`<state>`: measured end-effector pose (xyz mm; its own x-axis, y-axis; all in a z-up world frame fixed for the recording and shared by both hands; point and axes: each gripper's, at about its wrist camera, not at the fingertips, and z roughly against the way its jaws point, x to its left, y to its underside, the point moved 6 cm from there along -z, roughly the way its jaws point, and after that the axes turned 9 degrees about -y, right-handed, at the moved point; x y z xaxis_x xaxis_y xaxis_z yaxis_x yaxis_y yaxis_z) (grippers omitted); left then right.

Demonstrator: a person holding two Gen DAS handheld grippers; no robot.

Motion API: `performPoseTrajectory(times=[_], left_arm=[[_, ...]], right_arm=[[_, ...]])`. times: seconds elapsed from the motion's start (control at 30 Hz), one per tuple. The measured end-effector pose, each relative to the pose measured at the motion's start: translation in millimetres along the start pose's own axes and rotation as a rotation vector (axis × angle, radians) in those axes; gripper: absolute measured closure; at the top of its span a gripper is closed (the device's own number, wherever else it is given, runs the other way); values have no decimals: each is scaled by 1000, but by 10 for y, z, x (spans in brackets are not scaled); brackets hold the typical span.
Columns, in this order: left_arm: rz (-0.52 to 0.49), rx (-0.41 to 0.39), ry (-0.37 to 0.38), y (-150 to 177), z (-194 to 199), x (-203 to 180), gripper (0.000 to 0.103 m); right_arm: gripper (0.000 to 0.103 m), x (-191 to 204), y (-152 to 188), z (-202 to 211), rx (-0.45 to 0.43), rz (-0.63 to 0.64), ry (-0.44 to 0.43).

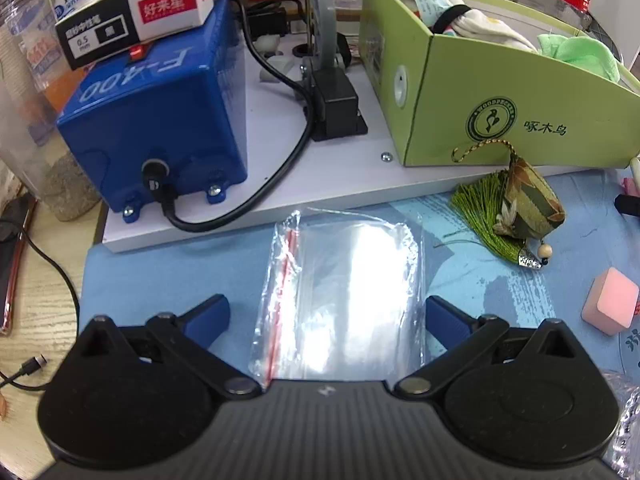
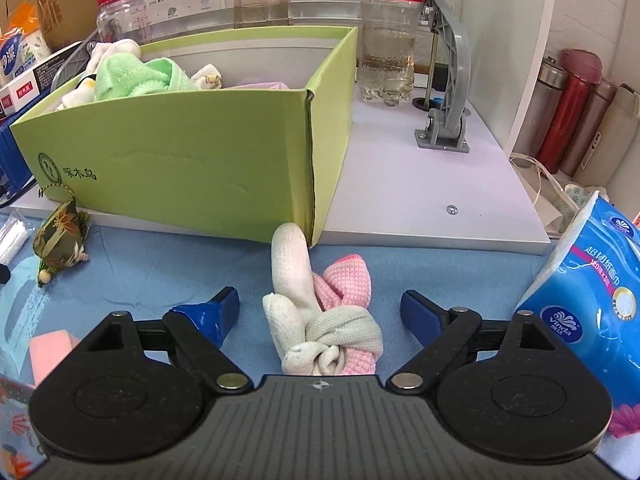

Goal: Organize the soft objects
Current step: 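Close the left gripper on the clear zip bag while the right gripper grasps the pink-and-white sock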

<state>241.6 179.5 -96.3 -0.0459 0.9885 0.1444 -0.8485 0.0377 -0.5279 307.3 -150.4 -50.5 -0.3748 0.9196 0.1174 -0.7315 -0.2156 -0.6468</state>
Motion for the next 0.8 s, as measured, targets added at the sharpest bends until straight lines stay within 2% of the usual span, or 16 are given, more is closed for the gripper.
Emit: performPoseTrajectory(times=[0.43,0.5,0.53,0.57,0.6,0.63,0.67,0.73,0.8], left_arm=[[25,-37,-13,32,28,9,1],[22,-53,-9,32,53,5,6],[19,-65,-5,30,83,1,19],[18,-77,4,27,143,-3,42],[20,-74,6,25,186,-6,51],[18,-65,-9,22,207,-8,62],[15,-63,-21,22,226,-14,78],[27,-63,-49,34,275,-1,83],[28,-82,-72,54,364,17,84]], right_arm=[[25,6,54,43,-44,0,9],[28,5,38,43,-35,6,5],[30,10,30,47,-31,7,1],[38,26,27,60,-30,14,-9],[60,53,20,78,-40,27,-23],[75,68,12,98,-47,36,-26],[79,74,14,105,-43,35,-29],[81,83,28,116,-43,46,-35],[82,93,55,158,-43,39,-59]])
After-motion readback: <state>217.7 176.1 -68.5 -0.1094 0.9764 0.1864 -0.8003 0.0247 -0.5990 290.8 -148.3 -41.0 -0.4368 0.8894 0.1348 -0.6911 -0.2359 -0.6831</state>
